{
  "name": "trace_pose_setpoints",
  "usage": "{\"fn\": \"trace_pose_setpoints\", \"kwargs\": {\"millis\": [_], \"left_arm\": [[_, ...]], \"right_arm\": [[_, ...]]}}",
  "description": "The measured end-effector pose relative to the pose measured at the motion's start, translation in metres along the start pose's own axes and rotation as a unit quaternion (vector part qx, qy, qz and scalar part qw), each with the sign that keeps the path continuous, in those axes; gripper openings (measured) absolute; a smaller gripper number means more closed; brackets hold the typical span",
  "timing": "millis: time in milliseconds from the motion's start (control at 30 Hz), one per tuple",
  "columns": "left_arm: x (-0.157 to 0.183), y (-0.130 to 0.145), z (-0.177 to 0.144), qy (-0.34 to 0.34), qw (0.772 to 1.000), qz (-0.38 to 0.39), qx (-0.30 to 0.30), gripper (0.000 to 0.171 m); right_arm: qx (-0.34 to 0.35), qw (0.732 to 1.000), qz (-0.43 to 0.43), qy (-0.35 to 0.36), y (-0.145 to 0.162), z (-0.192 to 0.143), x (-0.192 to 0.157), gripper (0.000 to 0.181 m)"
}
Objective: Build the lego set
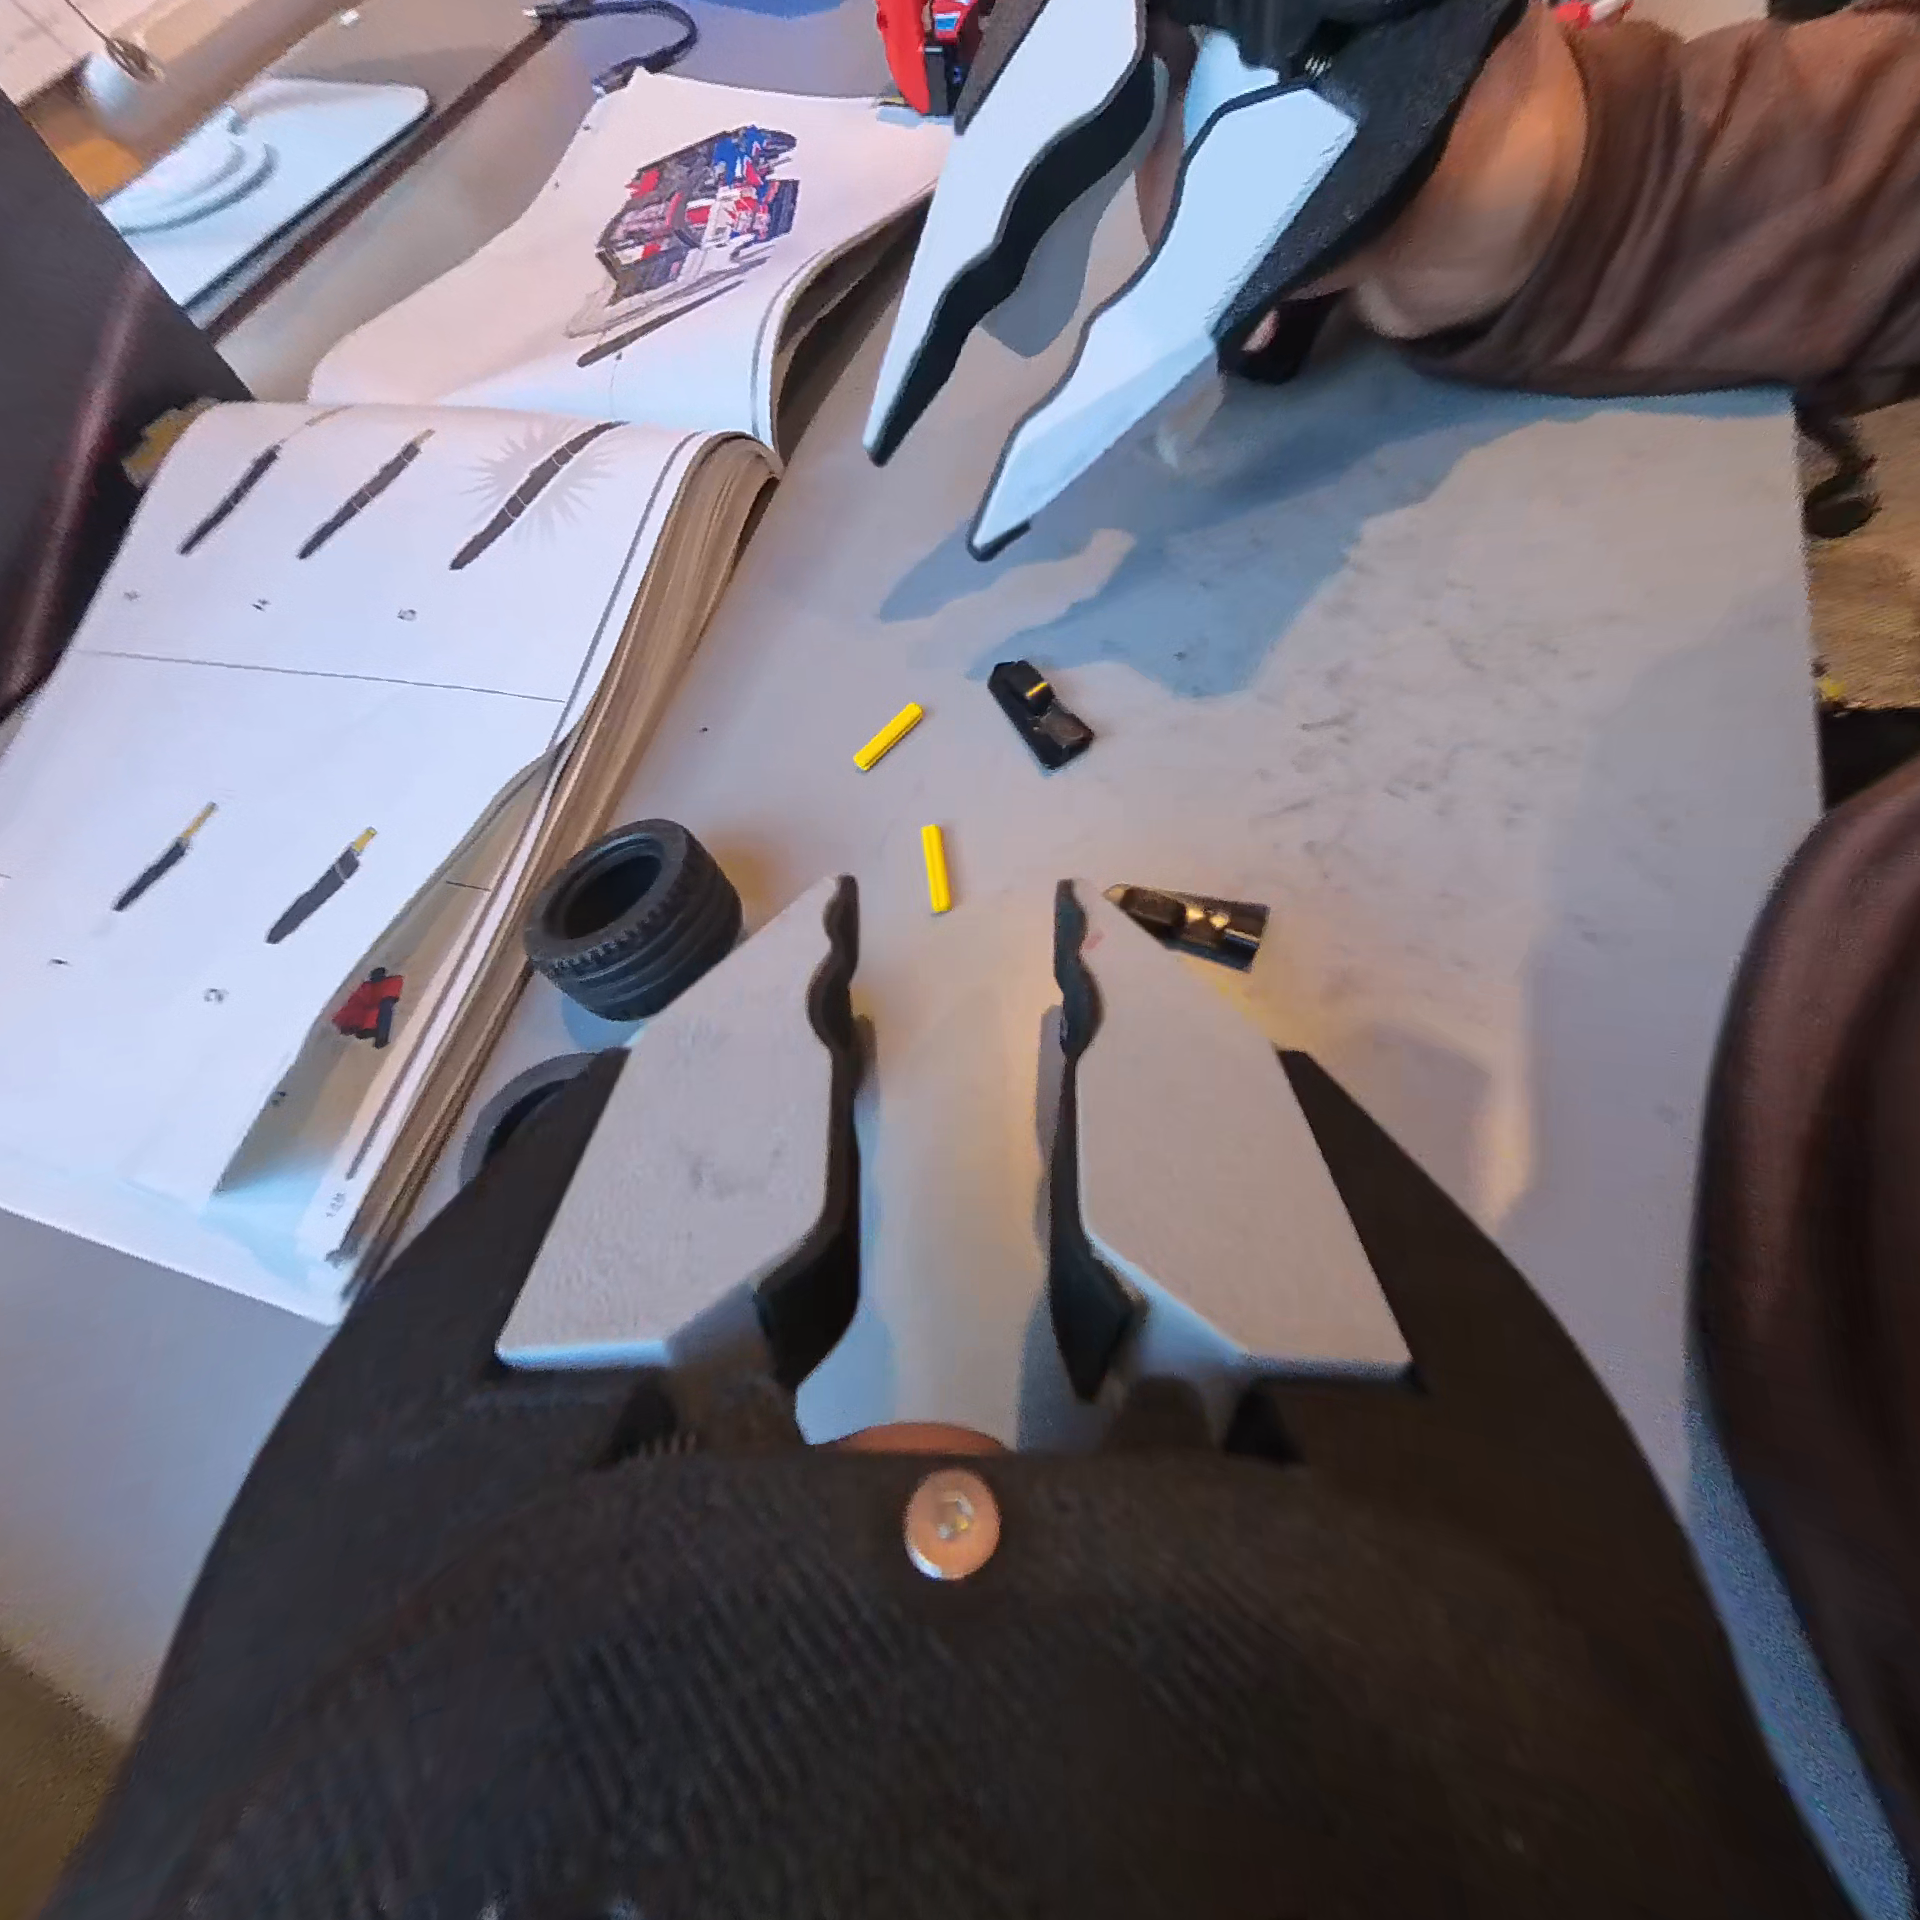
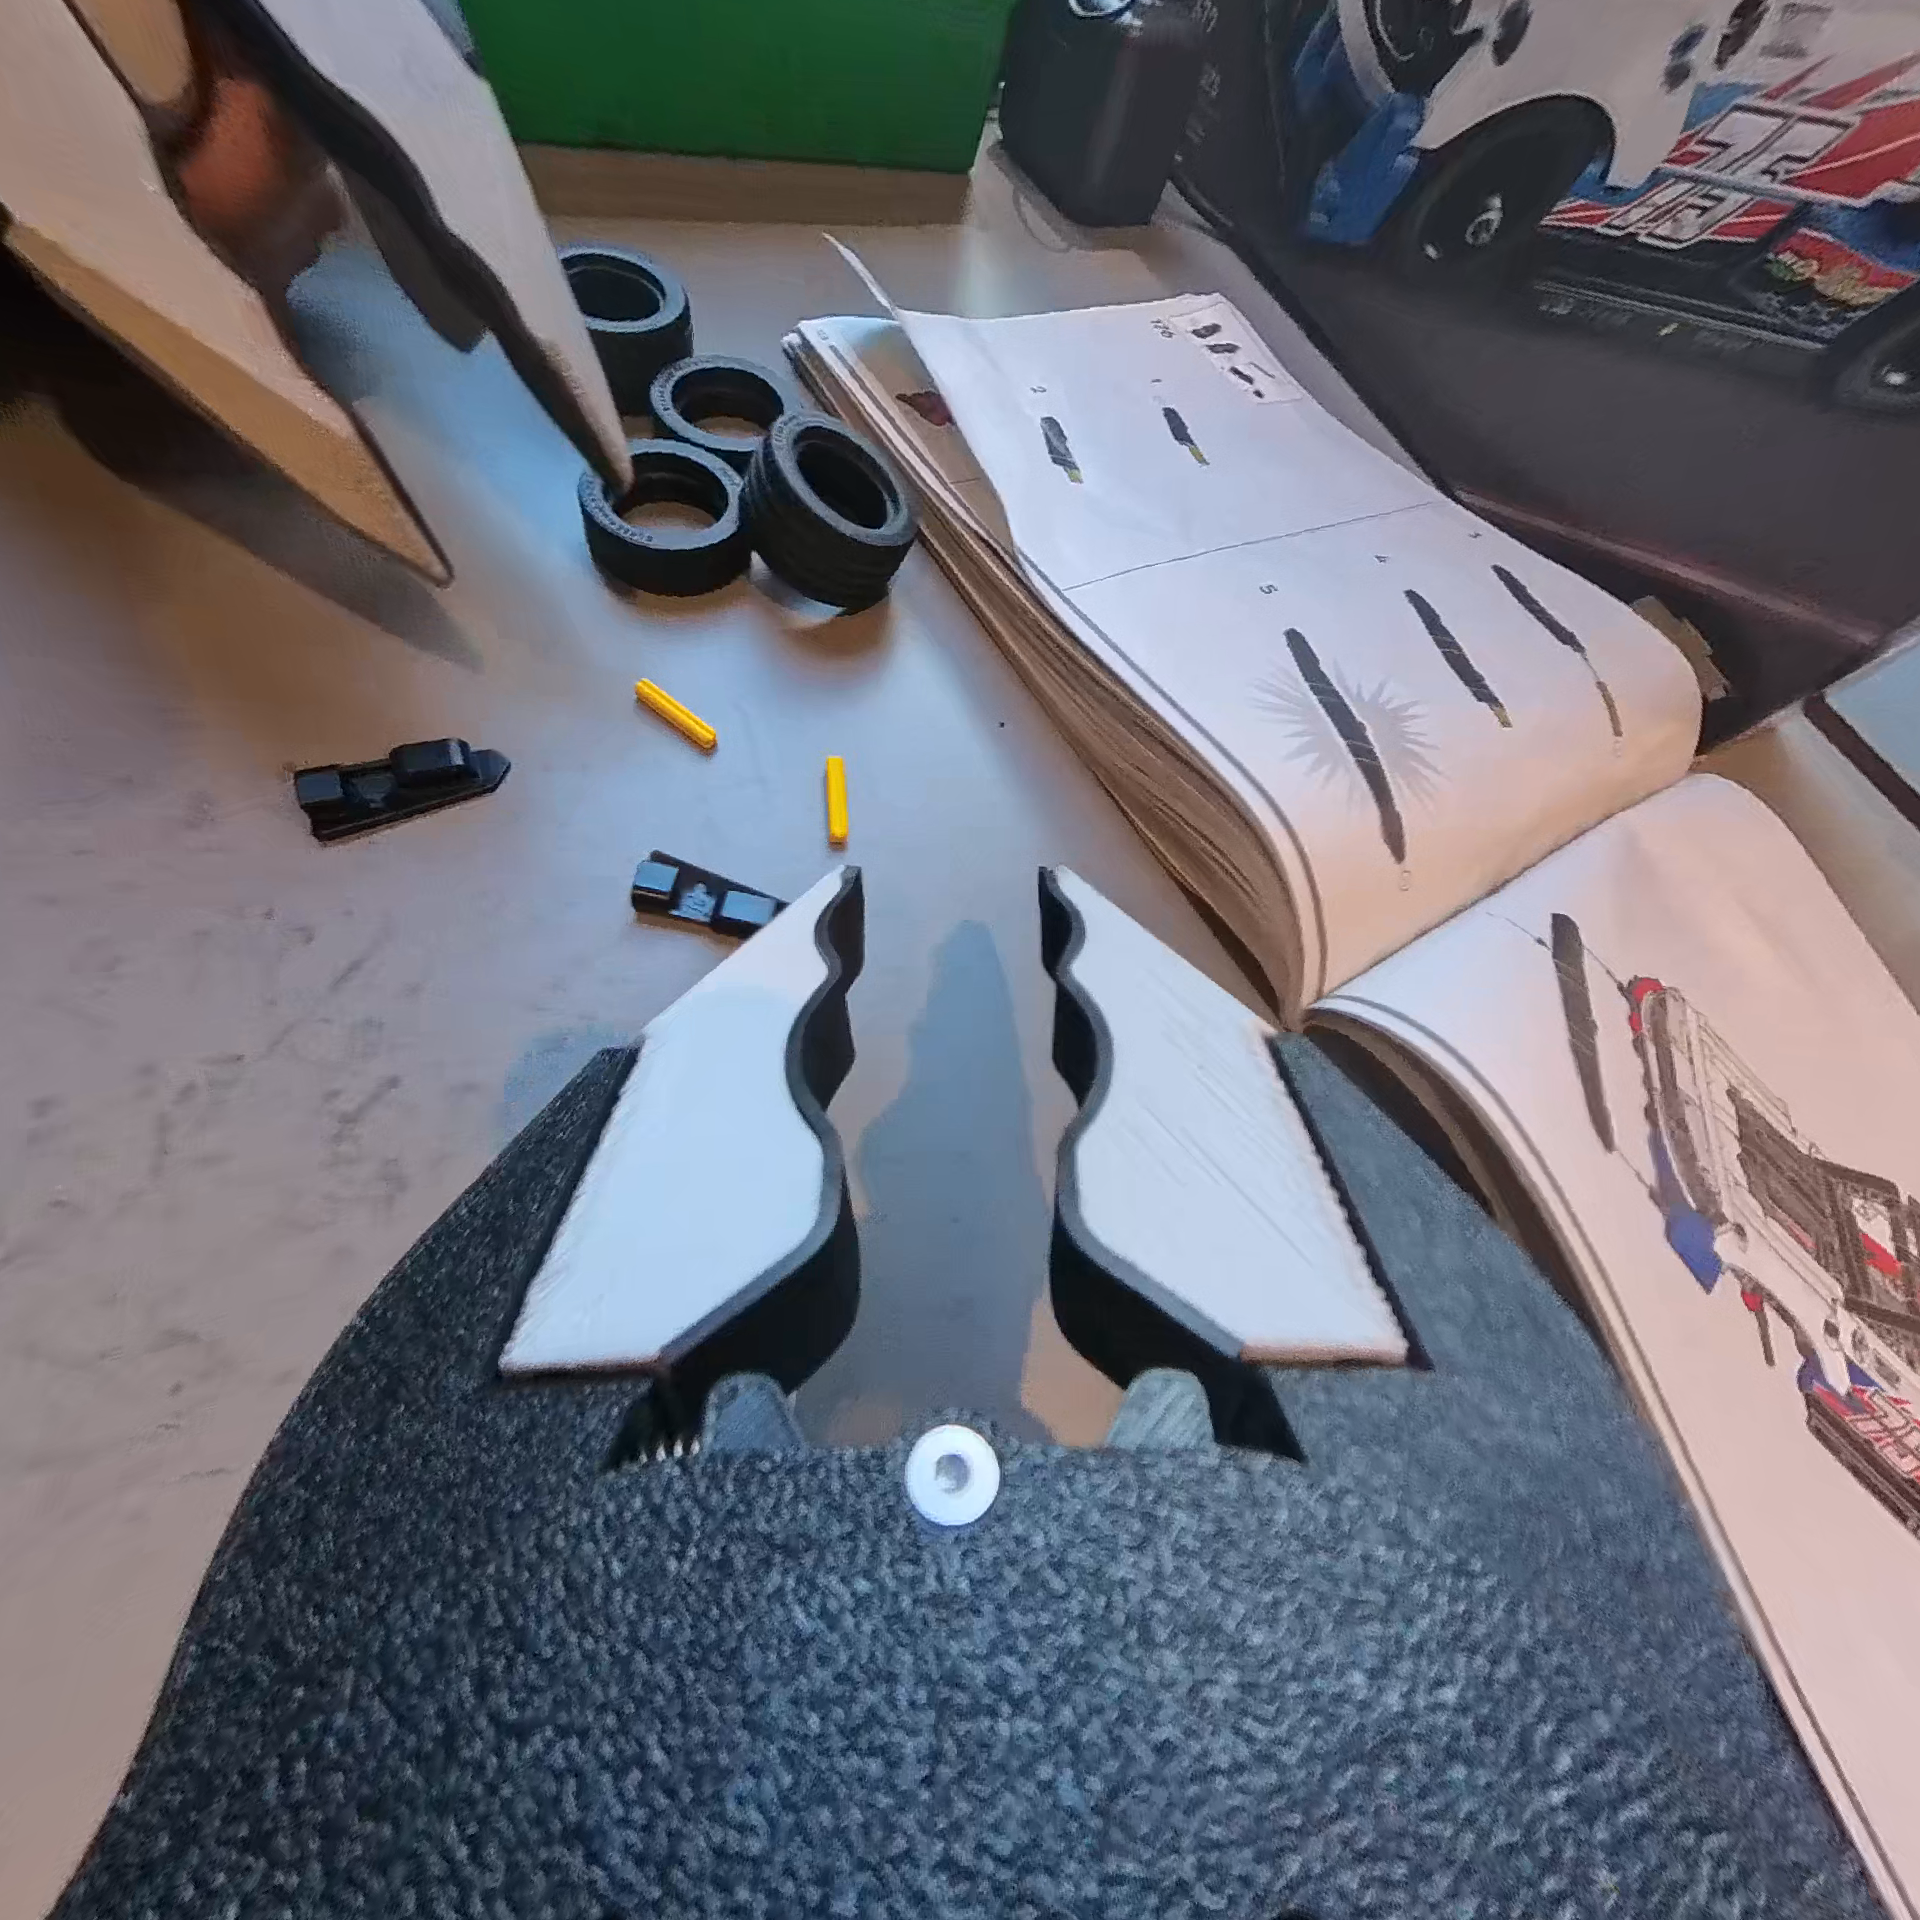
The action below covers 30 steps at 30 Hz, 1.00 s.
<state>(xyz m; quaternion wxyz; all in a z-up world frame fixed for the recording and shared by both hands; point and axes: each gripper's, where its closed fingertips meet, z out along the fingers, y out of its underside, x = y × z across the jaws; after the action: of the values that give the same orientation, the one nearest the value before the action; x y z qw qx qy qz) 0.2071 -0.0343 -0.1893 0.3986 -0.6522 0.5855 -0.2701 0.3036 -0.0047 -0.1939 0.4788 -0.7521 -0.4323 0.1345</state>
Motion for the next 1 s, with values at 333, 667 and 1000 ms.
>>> {"fn": "trace_pose_setpoints", "kwargs": {"millis": [333, 667, 1000], "left_arm": [[-0.007, -0.001, -0.003, -0.028, 0.999, 0.020, -0.004, 0.034], [-0.007, 0.012, 0.002, -0.029, 0.998, 0.030, -0.040, 0.033], [0.001, 0.017, 0.007, -0.018, 0.997, 0.046, -0.052, 0.032]], "right_arm": [[-0.005, 1.000, 0.006, -0.005, 0.001, 0.002, -0.002, 0.035], [0.000, 0.991, 0.068, -0.118, -0.016, -0.003, -0.068, 0.034], [-0.061, 0.977, 0.177, -0.104, -0.018, 0.011, -0.104, 0.038]]}}
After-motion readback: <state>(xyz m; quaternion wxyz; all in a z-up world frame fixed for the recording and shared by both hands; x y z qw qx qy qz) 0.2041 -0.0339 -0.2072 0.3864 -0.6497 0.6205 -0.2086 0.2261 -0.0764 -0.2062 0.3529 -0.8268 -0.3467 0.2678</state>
